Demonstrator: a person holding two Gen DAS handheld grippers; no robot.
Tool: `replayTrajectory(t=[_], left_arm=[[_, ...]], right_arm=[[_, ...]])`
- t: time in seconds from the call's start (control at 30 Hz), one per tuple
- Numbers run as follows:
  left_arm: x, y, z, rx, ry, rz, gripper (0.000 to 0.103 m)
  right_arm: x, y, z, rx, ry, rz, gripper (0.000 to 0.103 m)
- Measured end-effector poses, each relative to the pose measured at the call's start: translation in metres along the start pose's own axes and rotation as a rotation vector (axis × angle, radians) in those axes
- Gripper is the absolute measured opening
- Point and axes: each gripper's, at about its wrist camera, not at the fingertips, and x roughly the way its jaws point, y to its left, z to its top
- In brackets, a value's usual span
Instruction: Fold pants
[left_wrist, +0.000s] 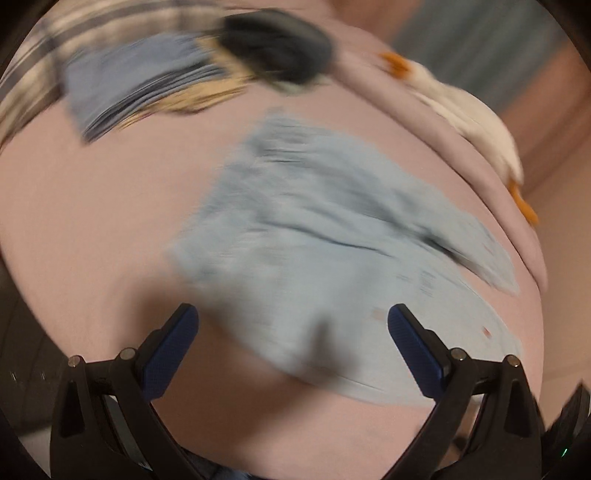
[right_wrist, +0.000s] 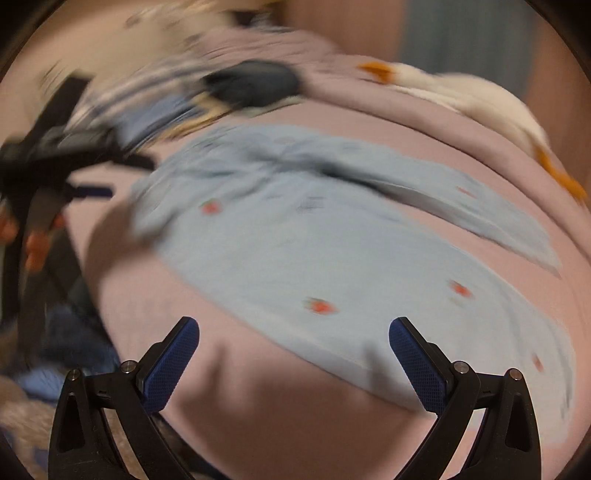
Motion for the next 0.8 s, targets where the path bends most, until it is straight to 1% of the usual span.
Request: replayTrajectory(t=[0.03,0.07,0.1,0.13,0.17,0.2,0.27,0.3,0.37,0.4,0.43,0.47,0.53,0.57,0.6,0.63,0.67,0.73,0.8], left_arm=[[0.009,0.012,0.0,-0.042,0.027,0.009,0.101],[0.017,0.022,-0.001,-0.079,0.055,-0.005,0.101],[0.024,0.03,-0.001,-0.111,0.079,-0.025,0.1],[0.026,0.033,0.0,-0.126,0.079,-0.04,0.1],[0.023,0.033,0.002,-0.121,0.054,-0.049,0.1],[0.021,0.029,0.005,-0.104,0.032,-0.054,0.1],[0.024,0.025,0.01,-0.099,0.025,-0.065,0.094],[0.028,0.026,0.012,-0.101,0.023,-0.067,0.089],[0.032,0.023,0.016,-0.098,0.008,-0.052,0.081],[0.034,0.023,0.017,-0.094,0.0,-0.048,0.073],[0.034,0.023,0.018,-0.088,0.0,-0.035,0.068],[0.034,0.024,0.017,-0.085,0.0,-0.023,0.066],[0.034,0.026,0.018,-0.074,-0.003,0.003,0.049],[0.035,0.028,0.019,-0.07,-0.002,0.003,0.048],[0.034,0.032,0.02,-0.076,-0.002,-0.015,0.045],[0.034,0.035,0.021,-0.084,-0.004,-0.023,0.037],[0.034,0.039,0.02,-0.088,-0.005,-0.02,0.032],[0.033,0.044,0.02,-0.101,-0.001,-0.043,0.028],[0.031,0.046,0.02,-0.101,-0.003,-0.056,0.026]], right_arm=[[0.01,0.01,0.002,-0.046,0.006,0.014,0.102],[0.016,0.017,0.003,-0.077,0.012,0.014,0.102],[0.025,0.029,0.005,-0.136,0.01,0.004,0.097],[0.031,0.038,0.006,-0.188,0.002,-0.009,0.09],[0.035,0.043,0.008,-0.233,0.0,-0.021,0.087],[0.041,0.048,0.009,-0.27,0.004,-0.041,0.085],[0.045,0.055,0.012,-0.317,-0.031,-0.063,0.085],[0.046,0.057,0.014,-0.326,-0.042,-0.067,0.084],[0.048,0.062,0.018,-0.355,-0.07,-0.091,0.08],[0.05,0.065,0.02,-0.367,-0.082,-0.093,0.073],[0.051,0.068,0.022,-0.377,-0.087,-0.092,0.066],[0.053,0.072,0.021,-0.383,-0.094,-0.093,0.063],[0.054,0.079,0.023,-0.405,-0.102,-0.098,0.051],[0.053,0.082,0.022,-0.414,-0.102,-0.099,0.048],[0.054,0.084,0.023,-0.42,-0.094,-0.094,0.038],[0.054,0.086,0.024,-0.423,-0.083,-0.082,0.028],[0.055,0.087,0.025,-0.427,-0.075,-0.076,0.026],[0.053,0.092,0.024,-0.445,-0.067,-0.086,0.021],[0.052,0.093,0.026,-0.443,-0.056,-0.082,0.019]])
